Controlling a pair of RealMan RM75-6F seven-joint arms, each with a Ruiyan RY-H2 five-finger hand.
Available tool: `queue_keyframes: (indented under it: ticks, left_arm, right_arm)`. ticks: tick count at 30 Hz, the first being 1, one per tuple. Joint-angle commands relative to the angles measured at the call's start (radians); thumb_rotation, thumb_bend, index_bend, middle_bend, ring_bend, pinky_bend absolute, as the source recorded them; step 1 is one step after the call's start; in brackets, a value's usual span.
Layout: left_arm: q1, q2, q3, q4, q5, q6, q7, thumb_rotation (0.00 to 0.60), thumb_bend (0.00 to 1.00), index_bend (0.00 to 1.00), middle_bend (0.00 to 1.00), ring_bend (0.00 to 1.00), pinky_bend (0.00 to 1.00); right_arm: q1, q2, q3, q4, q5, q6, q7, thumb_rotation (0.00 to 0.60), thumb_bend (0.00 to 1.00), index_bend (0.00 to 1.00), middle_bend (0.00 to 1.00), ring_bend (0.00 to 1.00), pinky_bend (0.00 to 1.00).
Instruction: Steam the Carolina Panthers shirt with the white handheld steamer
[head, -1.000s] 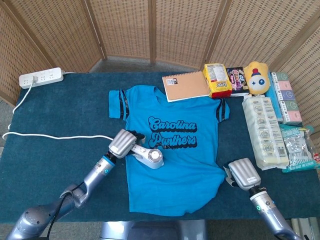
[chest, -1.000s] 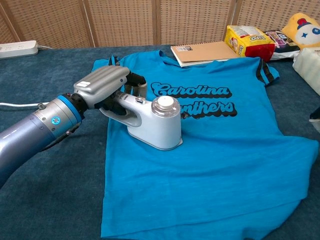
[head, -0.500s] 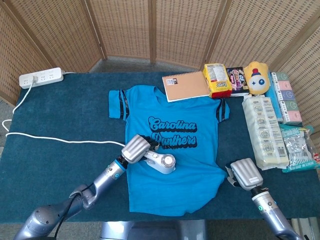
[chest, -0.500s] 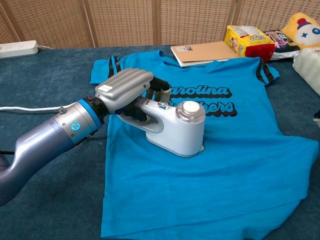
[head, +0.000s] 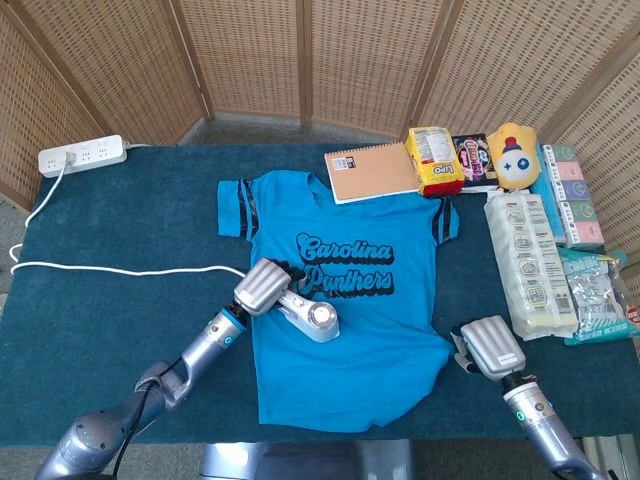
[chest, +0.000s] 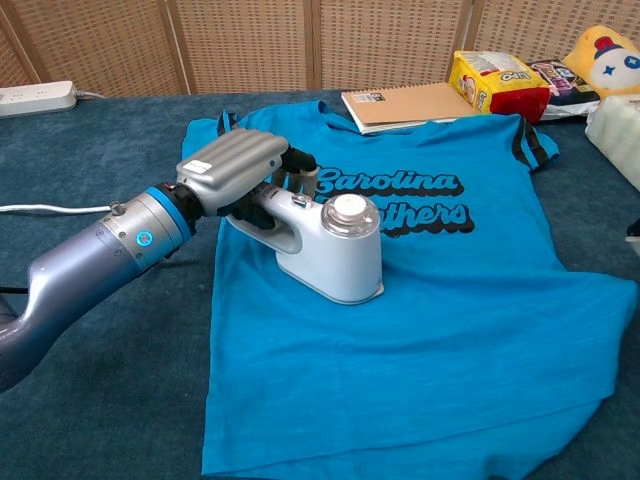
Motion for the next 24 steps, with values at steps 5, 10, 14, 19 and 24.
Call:
queue_keyframes:
  ticks: [5, 10, 14, 19, 24]
  left_arm:
    - [-0.008, 0.018, -0.033, 0.047, -0.04, -0.013, -0.004, 0.598, 0.42, 0.52, 0.62, 0.59, 0.68]
    - [-0.005, 0.022, -0.041, 0.064, -0.056, -0.016, -0.003, 0.598, 0.42, 0.52, 0.62, 0.59, 0.68]
    - [0.001, 0.02, -0.036, 0.072, -0.058, -0.017, -0.003, 0.597, 0.42, 0.52, 0.62, 0.59, 0.68]
    - [0.007, 0.013, -0.015, 0.073, -0.046, -0.014, -0.007, 0.598, 0.42, 0.52, 0.62, 0.59, 0.68]
    - [-0.001, -0.001, 0.004, 0.069, -0.029, -0.008, -0.002, 0.596, 0.42, 0.52, 0.62, 0.59, 0.66]
  right_arm:
    - [0.002, -0.002, 0.001, -0.002, 0.004, -0.004, -0.006, 0.6, 0.32, 0.72, 0.67, 0.66, 0.69]
    - [0.003, -0.003, 0.001, -0.002, 0.005, -0.006, -0.007, 0.6, 0.32, 0.72, 0.67, 0.66, 0.69]
    - [0.002, -0.004, 0.001, -0.001, 0.005, -0.006, -0.006, 0.6, 0.32, 0.72, 0.67, 0.66, 0.69]
    - [0.001, -0.003, 0.0, -0.002, 0.005, -0.004, -0.005, 0.6, 0.32, 0.72, 0.67, 0.66, 0.69]
    - [0.0, -0.002, -0.001, -0.002, 0.005, -0.003, -0.005, 0.6, 0.32, 0.72, 0.67, 0.66, 0.69]
